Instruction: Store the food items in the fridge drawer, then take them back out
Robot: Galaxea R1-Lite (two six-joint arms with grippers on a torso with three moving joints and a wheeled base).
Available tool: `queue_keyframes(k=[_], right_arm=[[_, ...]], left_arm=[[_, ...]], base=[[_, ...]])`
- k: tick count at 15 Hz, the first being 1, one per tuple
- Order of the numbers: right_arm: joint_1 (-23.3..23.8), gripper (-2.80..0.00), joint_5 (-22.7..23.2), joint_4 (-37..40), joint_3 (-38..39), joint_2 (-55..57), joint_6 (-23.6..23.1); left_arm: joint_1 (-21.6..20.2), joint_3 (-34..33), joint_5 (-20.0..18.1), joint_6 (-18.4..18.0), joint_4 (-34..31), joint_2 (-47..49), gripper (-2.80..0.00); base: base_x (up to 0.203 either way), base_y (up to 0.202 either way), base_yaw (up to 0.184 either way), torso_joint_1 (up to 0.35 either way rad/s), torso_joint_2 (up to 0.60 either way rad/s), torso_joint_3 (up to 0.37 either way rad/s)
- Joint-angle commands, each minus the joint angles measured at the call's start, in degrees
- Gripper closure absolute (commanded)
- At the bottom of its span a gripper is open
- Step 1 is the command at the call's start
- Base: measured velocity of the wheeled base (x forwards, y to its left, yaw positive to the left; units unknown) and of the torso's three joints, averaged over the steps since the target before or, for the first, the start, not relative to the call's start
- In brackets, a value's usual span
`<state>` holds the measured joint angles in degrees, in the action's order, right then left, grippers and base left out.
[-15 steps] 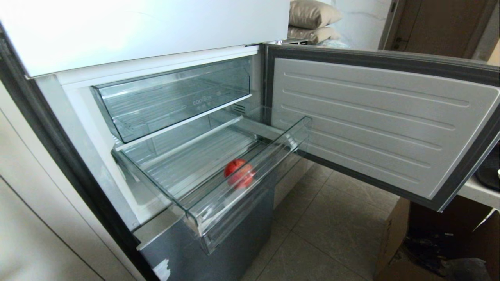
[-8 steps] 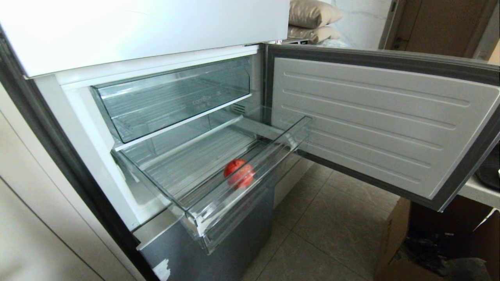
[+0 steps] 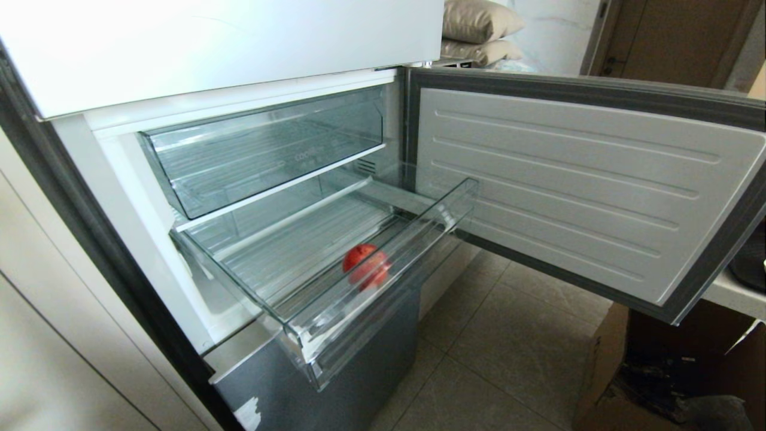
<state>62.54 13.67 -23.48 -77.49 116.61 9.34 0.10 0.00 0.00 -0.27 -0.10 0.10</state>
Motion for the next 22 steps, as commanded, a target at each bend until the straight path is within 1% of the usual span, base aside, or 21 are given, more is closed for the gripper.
queue_keyframes(k=[1, 3, 6, 9, 16, 19, 22], right_arm=[[-0.21, 0.0, 0.11, -0.03, -4.76, 5.36, 0.01], [-1.08, 0.0, 0.18, 0.23, -8.02, 8.67, -0.2], [-2.84, 0.0, 1.5, 0.63, -10.5, 11.21, -1.83], [-4.1, 0.0, 1.72, 0.63, -11.28, 11.37, -1.77], [-6.6, 0.0, 1.13, 0.83, -19.02, 16.13, -1.76], [-7.17, 0.0, 1.1, 2.56, -19.45, 16.55, -2.04], [-7.43, 0.0, 1.01, 2.74, -19.54, 16.9, -2.04]], left_arm=[[-0.01, 0.0, 0.0, 0.0, 0.01, -0.01, 0.0], [-0.01, 0.0, 0.07, 0.0, 0.01, -0.01, 0.0], [-0.01, 0.0, 0.0, 0.0, 0.01, -0.01, 0.0], [-0.01, 0.0, 0.0, 0.0, 0.01, -0.01, 0.0], [-0.01, 0.0, 0.0, 0.0, 0.01, -0.01, 0.0], [-0.01, 0.0, 0.0, 0.0, 0.01, -0.01, 0.0], [-0.01, 0.0, 0.0, 0.0, 0.01, -0.01, 0.0]], base=[[0.0, 0.0, 0.0, 0.0, 0.0, 0.0], [0.0, 0.0, 0.0, 0.0, 0.0, 0.0], [0.0, 0.0, 0.0, 0.0, 0.0, 0.0], [0.0, 0.0, 0.0, 0.0, 0.0, 0.0], [0.0, 0.0, 0.0, 0.0, 0.0, 0.0], [0.0, 0.0, 0.0, 0.0, 0.0, 0.0], [0.0, 0.0, 0.0, 0.0, 0.0, 0.0]])
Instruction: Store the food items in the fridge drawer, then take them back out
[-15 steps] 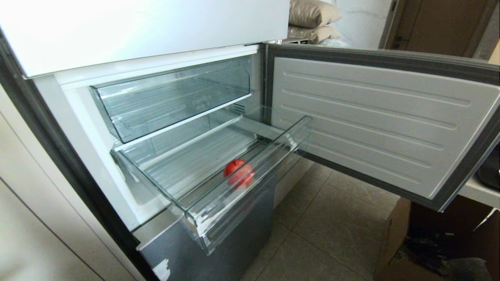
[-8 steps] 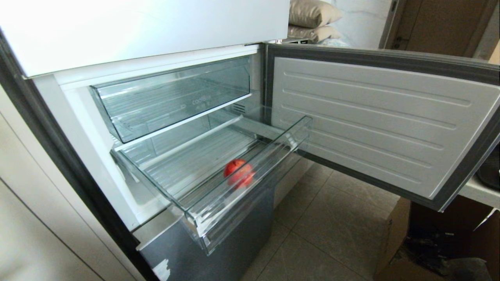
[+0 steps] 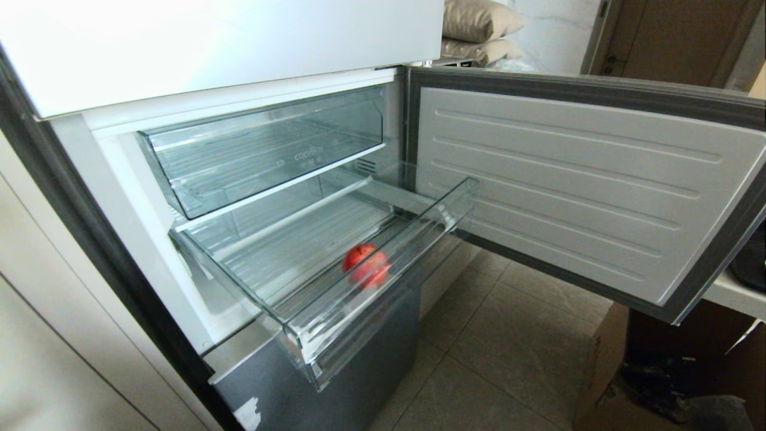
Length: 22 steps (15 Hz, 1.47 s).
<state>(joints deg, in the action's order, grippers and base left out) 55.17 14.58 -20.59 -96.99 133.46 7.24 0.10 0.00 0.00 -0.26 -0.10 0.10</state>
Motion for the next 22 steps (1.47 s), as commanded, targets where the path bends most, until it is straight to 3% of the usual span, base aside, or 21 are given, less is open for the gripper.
queue_keyframes(k=[1, 3, 4, 11, 17, 18, 22], right_arm=[[0.02, 0.0, 0.1, -0.15, -0.04, 0.04, 0.05], [0.02, 0.0, 0.04, -0.15, -0.13, 0.39, -0.03], [0.02, -2.8, -0.03, -0.24, -0.13, 0.65, -0.12], [0.11, -2.8, -0.78, -0.24, -0.29, 0.55, -0.12], [1.03, -2.8, -0.48, -0.24, 6.07, -10.12, 0.38], [1.69, 0.0, -0.48, -0.24, 8.99, -13.92, 0.52], [6.03, 0.0, -1.27, -0.44, 26.14, -35.63, 1.67]], left_arm=[[-0.01, 0.0, 0.0, 0.0, 0.01, -0.01, 0.0], [-0.01, 0.0, 0.0, 0.0, 0.01, -0.01, 0.0], [-0.01, 0.0, 0.07, 0.0, 0.01, -0.01, 0.0], [-0.01, 0.0, 0.0, 0.0, 0.01, -0.01, 0.0], [-0.01, 0.0, 0.0, 0.0, 0.01, -0.01, 0.0], [-0.01, 0.0, 0.07, 0.0, 0.01, -0.01, 0.0], [-0.01, 0.0, 0.0, 0.0, 0.01, -0.01, 0.0]], base=[[0.0, 0.0, 0.0, 0.0, 0.0, 0.0], [0.0, 0.0, 0.0, 0.0, 0.0, 0.0], [0.0, 0.0, 0.0, 0.0, 0.0, 0.0], [0.0, 0.0, 0.0, 0.0, 0.0, 0.0], [0.0, 0.0, 0.0, 0.0, 0.0, 0.0], [0.0, 0.0, 0.0, 0.0, 0.0, 0.0], [0.0, 0.0, 0.0, 0.0, 0.0, 0.0]])
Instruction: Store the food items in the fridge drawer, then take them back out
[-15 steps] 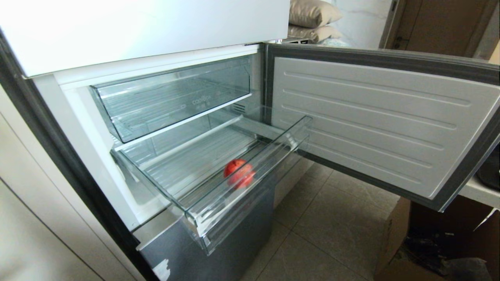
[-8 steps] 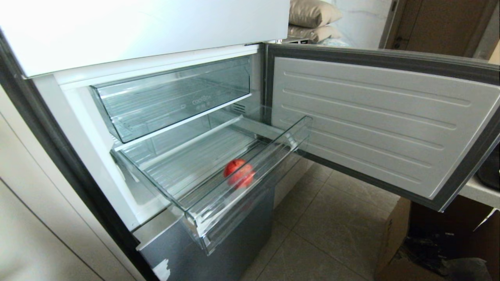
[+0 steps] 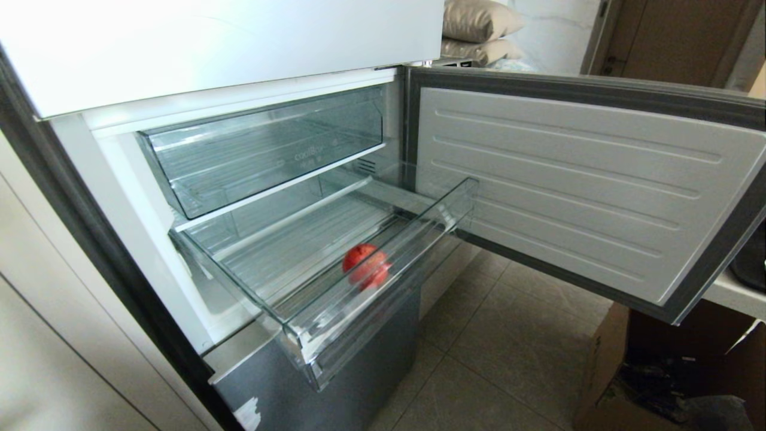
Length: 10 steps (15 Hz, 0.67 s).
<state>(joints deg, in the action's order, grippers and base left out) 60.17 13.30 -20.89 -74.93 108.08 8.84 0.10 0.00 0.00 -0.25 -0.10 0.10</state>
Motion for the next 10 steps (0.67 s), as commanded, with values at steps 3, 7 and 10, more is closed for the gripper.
queue_keyframes(k=[3, 7, 10], right_arm=[[4.01, 0.0, -0.01, -0.56, 19.61, -30.79, 0.85], [0.75, 0.0, 0.18, -1.8, 40.02, -60.87, 0.72], [-18.25, 0.0, -0.11, -1.26, 50.95, -74.51, -2.45]], left_arm=[[-0.01, 0.0, 0.0, -0.01, 0.01, -0.01, 0.0], [-0.01, 0.0, 0.01, -0.01, 0.01, -0.01, 0.0], [-0.01, 0.0, 0.0, -0.01, 0.01, -0.01, 0.0]], base=[[0.0, 0.0, 0.0, 0.0, 0.0, 0.0], [0.0, 0.0, 0.0, 0.0, 0.0, 0.0], [0.0, 0.0, 0.0, 0.0, 0.0, 0.0]])
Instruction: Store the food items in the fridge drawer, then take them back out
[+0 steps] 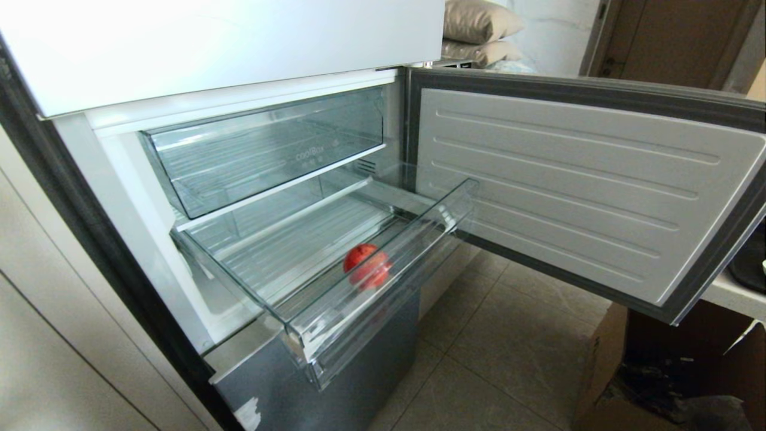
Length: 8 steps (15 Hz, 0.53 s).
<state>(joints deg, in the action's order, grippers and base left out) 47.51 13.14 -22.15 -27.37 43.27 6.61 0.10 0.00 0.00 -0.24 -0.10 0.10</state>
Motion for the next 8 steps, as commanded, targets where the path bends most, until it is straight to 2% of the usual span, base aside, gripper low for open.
queue_keyframes(k=[1, 2, 3, 4, 6, 8], right_arm=[[-15.14, 0.0, -0.6, 1.37, 7.45, -13.05, -2.19], [-23.86, 0.0, -1.6, 4.55, 12.23, -17.31, -4.86], [-30.58, 0.0, -2.57, 8.03, 17.84, -21.02, -7.82], [-35.31, 0.0, -3.38, 11.29, 23.3, -23.49, -9.9], [-38.64, 0.0, -5.03, 17.25, 26.96, -26.45, -12.67], [-40.57, 0.0, -10.82, 20.22, 27.16, -27.17, -17.27]], left_arm=[[-0.01, 0.0, 0.0, -0.02, 0.01, -0.01, 0.0], [-0.01, 0.0, 0.0, -0.02, 0.01, -0.01, 0.0], [-0.01, 0.0, 0.0, -0.02, 0.01, -0.01, 0.0], [-0.01, 0.0, 0.07, -0.02, 0.01, -0.01, 0.0], [-0.01, 0.0, 0.08, -0.02, 0.01, -0.01, 0.0], [-0.01, 0.0, 0.0, -0.02, 0.01, -0.01, 0.0]], base=[[0.0, 0.0, 0.0, 0.0, 0.0, 0.0], [0.0, 0.0, 0.0, 0.0, 0.0, 0.0], [0.0, 0.0, 0.0, 0.0, 0.0, 0.0], [0.0, 0.0, 0.0, 0.0, 0.0, 0.0], [0.0, 0.0, 0.0, 0.0, 0.0, 0.0], [0.0, 0.0, 0.0, 0.0, 0.0, 0.0]])
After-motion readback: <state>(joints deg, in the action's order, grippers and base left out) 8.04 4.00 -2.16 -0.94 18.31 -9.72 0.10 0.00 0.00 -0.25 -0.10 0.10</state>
